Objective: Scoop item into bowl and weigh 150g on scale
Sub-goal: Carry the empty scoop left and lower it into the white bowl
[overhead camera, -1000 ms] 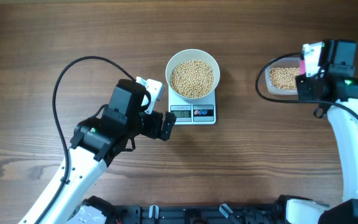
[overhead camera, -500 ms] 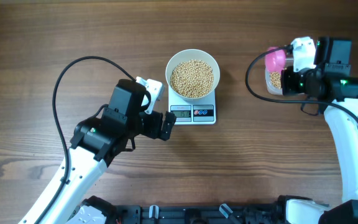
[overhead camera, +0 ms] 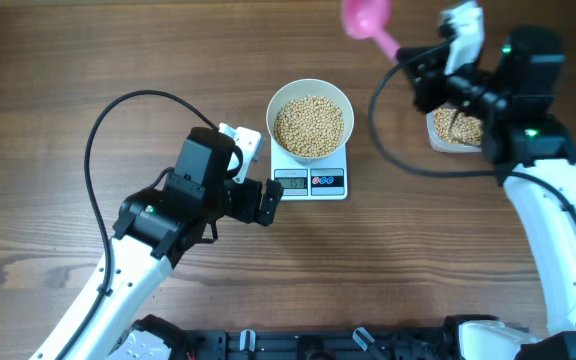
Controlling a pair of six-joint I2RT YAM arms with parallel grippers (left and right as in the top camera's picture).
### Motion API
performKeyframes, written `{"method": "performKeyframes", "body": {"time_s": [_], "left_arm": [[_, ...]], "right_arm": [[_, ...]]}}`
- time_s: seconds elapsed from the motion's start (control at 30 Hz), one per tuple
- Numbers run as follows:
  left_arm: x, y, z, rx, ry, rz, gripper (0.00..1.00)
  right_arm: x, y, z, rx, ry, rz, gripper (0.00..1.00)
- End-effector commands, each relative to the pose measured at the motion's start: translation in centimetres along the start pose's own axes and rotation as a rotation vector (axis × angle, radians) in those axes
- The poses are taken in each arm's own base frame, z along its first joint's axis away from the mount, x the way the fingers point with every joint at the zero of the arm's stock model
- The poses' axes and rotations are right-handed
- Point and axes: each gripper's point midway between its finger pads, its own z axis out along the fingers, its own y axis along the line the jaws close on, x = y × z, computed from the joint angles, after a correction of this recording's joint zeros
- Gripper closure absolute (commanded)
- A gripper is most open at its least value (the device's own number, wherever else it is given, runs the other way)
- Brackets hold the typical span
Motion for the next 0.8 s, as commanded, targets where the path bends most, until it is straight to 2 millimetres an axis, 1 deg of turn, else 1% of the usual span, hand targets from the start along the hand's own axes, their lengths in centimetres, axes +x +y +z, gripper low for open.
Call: {"method": "performKeyframes", "body": {"time_s": [0.0,0.07,0.2,0.3,0.47,0.57,0.77], "left_arm": [[-0.1,-0.2,0.0,0.010,-0.001,0.022,0.00],[-0.1,-0.2,0.0,0.010,-0.001,0.022,0.00],[-0.1,-0.2,0.0,0.010,-0.001,0.022,0.00],[-0.1,-0.2,0.0,0.010,-0.001,0.022,0.00],[-0.1,-0.2,0.0,0.010,-0.001,0.022,0.00],[-0.1,-0.2,0.0,0.010,-0.001,0.022,0.00],[-0.1,-0.2,0.0,0.010,-0.001,0.022,0.00]], "right_arm": [[2.1,2.0,2.6,-0.046,0.082,-0.130,0.96],[3.4,2.5,3.8,-0.035,0.132,-0.180,0.96],[6.1,3.2,5.3,-0.017,0.234,-0.303,0.96],[7.8,2.8,5.8,0.030,0.313,-0.383,0.96],[10.5,2.6,6.2,0.005,0.403,-0.406,0.96],[10.8,2.5,6.3,-0.004,0.414,-0.429,0.96],[12.5,2.1,7.0,-0.016,0.454,-0.418,0.96]]}}
